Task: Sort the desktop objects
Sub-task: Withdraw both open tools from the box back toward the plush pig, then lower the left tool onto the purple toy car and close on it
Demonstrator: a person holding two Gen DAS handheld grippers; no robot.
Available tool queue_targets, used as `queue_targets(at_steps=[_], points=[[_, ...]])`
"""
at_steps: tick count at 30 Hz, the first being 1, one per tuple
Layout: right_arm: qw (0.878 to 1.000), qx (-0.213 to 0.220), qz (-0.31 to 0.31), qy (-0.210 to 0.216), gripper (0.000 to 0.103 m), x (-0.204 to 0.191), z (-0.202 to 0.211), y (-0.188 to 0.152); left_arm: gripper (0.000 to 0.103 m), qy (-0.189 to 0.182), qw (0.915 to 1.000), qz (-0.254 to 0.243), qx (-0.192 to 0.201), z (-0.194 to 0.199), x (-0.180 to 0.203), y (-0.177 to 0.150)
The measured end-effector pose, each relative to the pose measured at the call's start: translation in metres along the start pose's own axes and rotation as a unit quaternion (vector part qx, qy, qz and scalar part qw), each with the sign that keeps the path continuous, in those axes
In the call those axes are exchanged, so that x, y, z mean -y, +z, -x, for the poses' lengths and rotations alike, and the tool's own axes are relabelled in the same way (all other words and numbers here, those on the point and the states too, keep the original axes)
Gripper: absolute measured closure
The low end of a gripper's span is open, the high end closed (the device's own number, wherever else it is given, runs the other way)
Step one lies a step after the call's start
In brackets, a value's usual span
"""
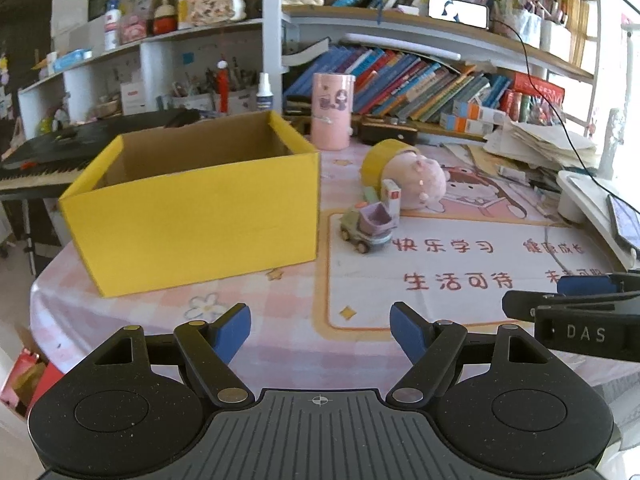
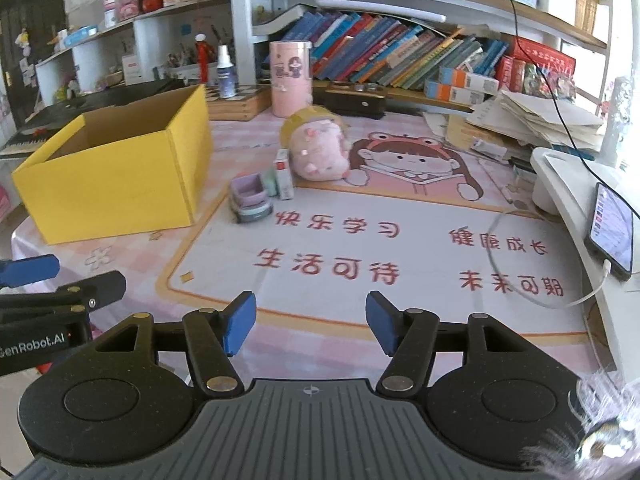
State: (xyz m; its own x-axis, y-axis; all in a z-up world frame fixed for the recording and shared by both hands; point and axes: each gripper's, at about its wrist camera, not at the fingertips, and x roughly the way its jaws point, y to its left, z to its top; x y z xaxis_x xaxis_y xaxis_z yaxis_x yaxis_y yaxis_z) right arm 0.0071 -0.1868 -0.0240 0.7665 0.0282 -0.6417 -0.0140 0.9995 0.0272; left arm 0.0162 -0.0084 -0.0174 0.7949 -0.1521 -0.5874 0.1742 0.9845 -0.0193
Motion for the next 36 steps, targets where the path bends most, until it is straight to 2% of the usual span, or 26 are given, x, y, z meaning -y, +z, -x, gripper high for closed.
queue_targets(at_steps=[9,18,24,29,36], points=[[1.000,-0.004,0.002,0.000,0.042,0.032,-0.023,0.022,0.025,-0.008,0.9999,-0.007,-0.001,-0.026,0.027,0.017],[1.000,-0.005,0.024,0.014,0.042,0.059,-0.049,0.047,0.027,0.006,0.9999,-0.010,-0.009,-0.058,0.055,0.033],[0.999,0.000,0.039,0.032,0.041,0.076,-0.066,0.064,0.038,0.022,0.9996,-0.001,-0.016,-0.078,0.071,0.040],[0.998,0.009,0.040,0.052,0.041,0.091,-0.077,0.075,0.054,0.043,0.9988,0.010,-0.022,-0.093,0.082,0.045],[0.996,0.015,0.050,0.072,0.041,0.107,-0.088,0.087,0.055,0.076,0.9965,0.021,-0.027,-0.116,0.092,0.056]])
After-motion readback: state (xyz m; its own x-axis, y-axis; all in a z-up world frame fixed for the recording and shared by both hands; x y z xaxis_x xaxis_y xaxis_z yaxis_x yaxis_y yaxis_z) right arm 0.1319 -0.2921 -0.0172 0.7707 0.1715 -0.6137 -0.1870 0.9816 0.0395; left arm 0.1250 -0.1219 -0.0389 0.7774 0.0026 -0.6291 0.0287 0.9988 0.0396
